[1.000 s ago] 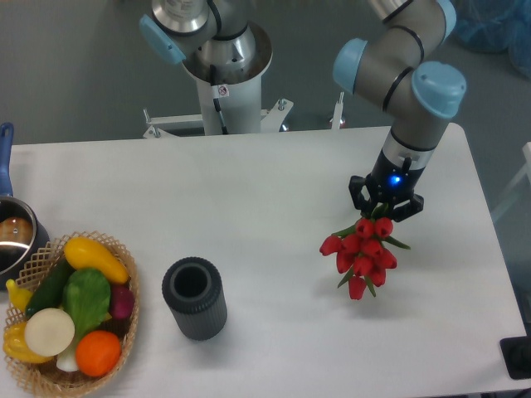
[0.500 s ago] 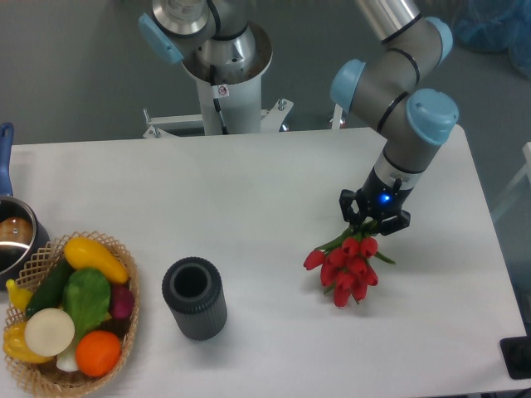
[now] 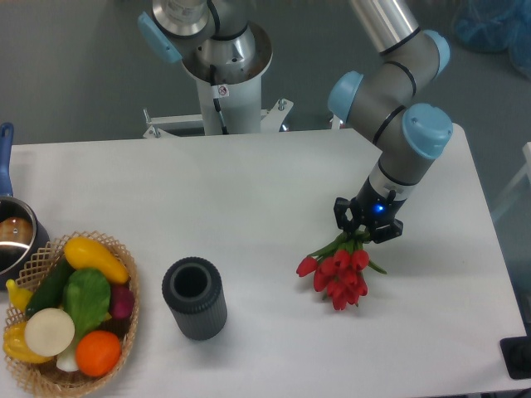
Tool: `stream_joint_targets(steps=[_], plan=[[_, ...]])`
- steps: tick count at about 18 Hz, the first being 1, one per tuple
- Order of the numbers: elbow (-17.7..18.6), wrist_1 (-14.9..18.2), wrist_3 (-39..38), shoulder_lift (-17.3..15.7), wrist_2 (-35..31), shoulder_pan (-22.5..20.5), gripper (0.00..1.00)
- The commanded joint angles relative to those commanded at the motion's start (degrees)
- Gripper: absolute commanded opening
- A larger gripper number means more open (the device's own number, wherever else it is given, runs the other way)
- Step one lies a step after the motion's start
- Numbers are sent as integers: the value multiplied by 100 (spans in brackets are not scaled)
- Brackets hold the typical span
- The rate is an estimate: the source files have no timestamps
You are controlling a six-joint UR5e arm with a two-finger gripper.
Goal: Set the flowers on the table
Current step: 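Lay the tulips flat on the table and open the gripper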
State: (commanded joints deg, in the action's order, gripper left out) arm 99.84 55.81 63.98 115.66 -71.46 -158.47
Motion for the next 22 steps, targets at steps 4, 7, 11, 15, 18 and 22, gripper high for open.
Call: stream_joint_targets(steps=[4, 7, 11, 15, 18, 22], plan=[[-18, -9, 9, 18, 0, 0, 51], [-35, -9, 9, 26, 0, 0, 57], [-44, -35, 9, 26, -17, 0, 72], [-87, -61, 26, -17, -35, -9, 94], [-184, -70, 9, -149, -131, -9, 100], [-176, -53, 0, -588, -448, -61, 100]])
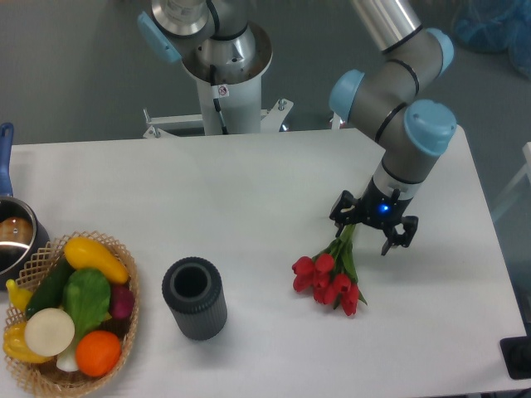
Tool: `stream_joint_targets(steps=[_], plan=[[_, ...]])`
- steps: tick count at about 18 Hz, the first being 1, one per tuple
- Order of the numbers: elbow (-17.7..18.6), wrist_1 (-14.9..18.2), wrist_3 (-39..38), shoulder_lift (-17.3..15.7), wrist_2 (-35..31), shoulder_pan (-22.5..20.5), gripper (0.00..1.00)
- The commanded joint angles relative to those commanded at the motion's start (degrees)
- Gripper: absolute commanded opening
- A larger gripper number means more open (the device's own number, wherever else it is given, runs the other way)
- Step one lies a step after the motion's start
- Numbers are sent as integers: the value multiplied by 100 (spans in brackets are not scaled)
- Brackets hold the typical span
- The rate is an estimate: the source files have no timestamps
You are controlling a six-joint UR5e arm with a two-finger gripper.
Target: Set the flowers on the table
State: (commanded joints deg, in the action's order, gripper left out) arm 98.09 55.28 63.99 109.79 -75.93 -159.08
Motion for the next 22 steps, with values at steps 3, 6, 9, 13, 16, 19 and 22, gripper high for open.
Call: stream_joint_targets(steps=[3, 6, 9, 13, 16, 19, 22], plan=[[-35, -78, -411, -246, -9, -158, 100], [-140, -97, -589, -545, -280, -343, 100], [-307, -70, -545, -747, -685, -500, 100], [-282, 0, 445, -1090, -774, -773, 100], [-264, 272, 1149, -1406, -897, -1002, 100], [-237, 728, 2167, -1749, -1300, -1326, 100], [-211, 1115, 2863, -1969, -1267, -1783, 100]])
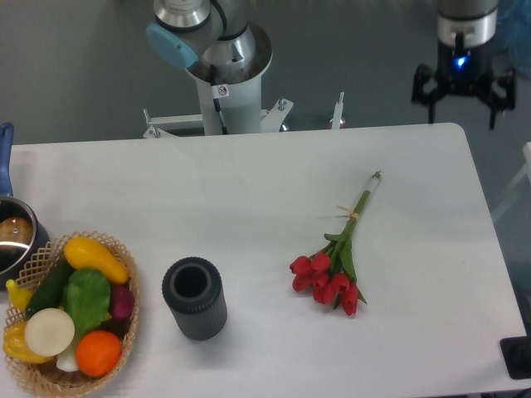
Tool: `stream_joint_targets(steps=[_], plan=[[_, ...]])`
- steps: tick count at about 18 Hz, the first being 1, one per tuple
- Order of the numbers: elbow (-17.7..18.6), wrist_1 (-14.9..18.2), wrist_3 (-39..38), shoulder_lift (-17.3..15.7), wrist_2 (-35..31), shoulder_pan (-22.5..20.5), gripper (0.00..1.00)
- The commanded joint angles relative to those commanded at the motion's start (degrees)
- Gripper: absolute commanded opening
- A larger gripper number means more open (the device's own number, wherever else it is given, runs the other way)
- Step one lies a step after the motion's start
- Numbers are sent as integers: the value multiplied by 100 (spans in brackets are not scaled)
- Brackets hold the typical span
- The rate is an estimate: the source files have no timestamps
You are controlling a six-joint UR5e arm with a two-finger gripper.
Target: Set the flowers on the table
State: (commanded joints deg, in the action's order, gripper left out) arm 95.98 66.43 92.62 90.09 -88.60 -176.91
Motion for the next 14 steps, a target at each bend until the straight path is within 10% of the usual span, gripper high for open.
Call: stream_joint_targets(steps=[14], plan=[[-44, 133, 327, -106, 325, -300, 100]])
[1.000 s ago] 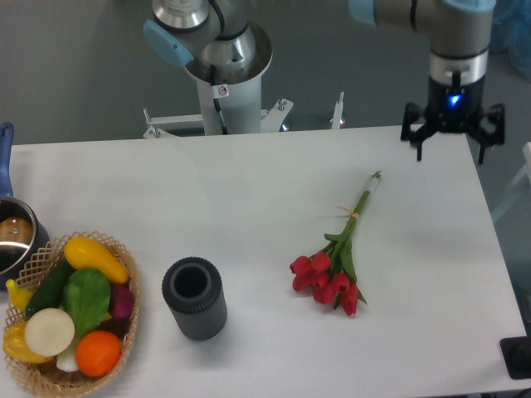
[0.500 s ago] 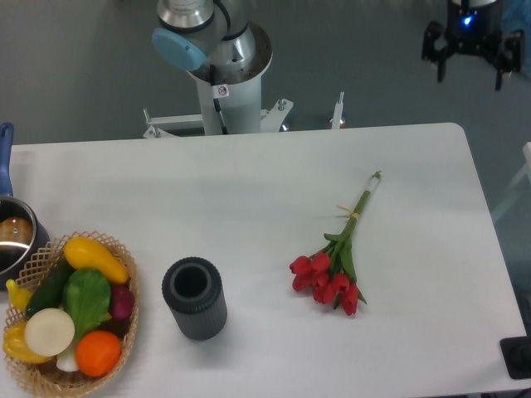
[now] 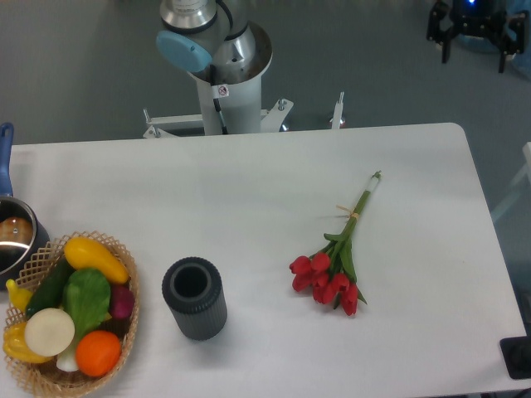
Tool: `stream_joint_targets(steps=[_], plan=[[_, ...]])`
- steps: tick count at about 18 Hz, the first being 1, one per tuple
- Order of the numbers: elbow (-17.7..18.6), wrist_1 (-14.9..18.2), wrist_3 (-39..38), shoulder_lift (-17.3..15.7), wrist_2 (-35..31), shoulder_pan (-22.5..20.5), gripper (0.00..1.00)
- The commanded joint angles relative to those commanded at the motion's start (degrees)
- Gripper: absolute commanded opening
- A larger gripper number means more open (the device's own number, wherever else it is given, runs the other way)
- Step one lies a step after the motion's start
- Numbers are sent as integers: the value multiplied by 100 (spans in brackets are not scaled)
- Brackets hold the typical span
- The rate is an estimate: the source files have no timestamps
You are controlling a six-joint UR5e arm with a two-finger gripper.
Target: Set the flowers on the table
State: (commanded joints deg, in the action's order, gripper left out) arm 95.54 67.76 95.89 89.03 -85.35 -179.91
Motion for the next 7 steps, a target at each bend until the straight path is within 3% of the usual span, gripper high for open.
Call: stream_joint_targets(steps=[7], plan=[[18, -9, -9, -9, 36, -9, 100]])
